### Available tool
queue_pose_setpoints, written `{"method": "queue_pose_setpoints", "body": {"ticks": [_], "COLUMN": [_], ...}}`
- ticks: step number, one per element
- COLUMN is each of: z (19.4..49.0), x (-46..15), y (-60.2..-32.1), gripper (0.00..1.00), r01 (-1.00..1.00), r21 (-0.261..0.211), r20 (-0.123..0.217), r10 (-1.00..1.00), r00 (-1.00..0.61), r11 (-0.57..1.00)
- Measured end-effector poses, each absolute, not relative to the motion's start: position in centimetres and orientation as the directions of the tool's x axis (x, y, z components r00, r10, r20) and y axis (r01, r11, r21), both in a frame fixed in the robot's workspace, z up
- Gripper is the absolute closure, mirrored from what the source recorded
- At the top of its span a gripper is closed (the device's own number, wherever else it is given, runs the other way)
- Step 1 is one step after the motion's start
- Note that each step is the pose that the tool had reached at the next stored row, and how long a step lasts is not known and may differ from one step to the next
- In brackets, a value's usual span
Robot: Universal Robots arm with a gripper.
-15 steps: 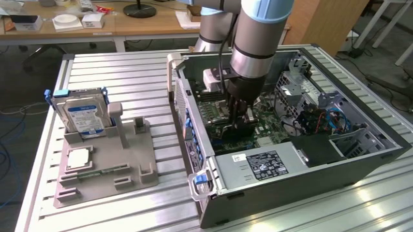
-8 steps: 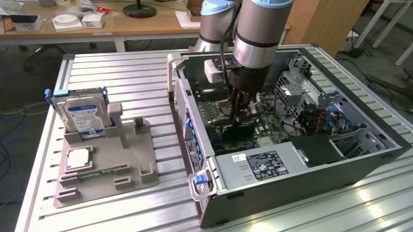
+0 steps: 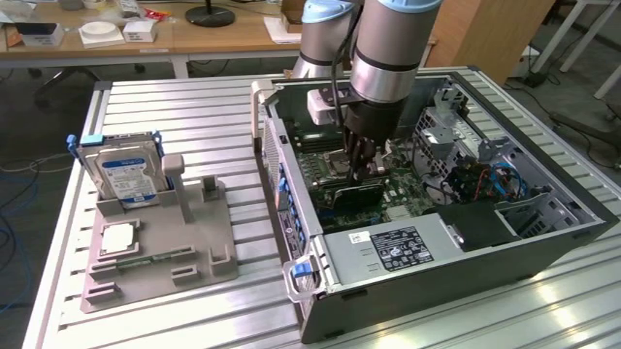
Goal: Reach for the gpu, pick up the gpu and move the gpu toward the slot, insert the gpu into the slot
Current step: 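Insert the gpu into the slot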
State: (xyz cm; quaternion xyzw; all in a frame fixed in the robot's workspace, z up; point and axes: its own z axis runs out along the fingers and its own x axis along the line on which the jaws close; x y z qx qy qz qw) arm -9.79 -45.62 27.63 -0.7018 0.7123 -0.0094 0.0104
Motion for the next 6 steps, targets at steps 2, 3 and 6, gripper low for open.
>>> {"method": "queue_pose_setpoints", "body": {"ticks": [2, 3, 6], "z": [27.63, 27.63, 27.63], "x": [-9.79, -9.79, -9.79], "y": [-45.62, -45.62, -45.62], "gripper": [0.9, 0.9, 0.9], "r01": [-0.999, -0.999, -0.999], "r21": [-0.028, -0.028, -0.028], "r20": [-0.002, -0.002, -0.002], "r10": [-1.0, -1.0, -1.0], "r00": [-0.015, -0.015, -0.015], "r11": [0.015, 0.015, 0.015]}}
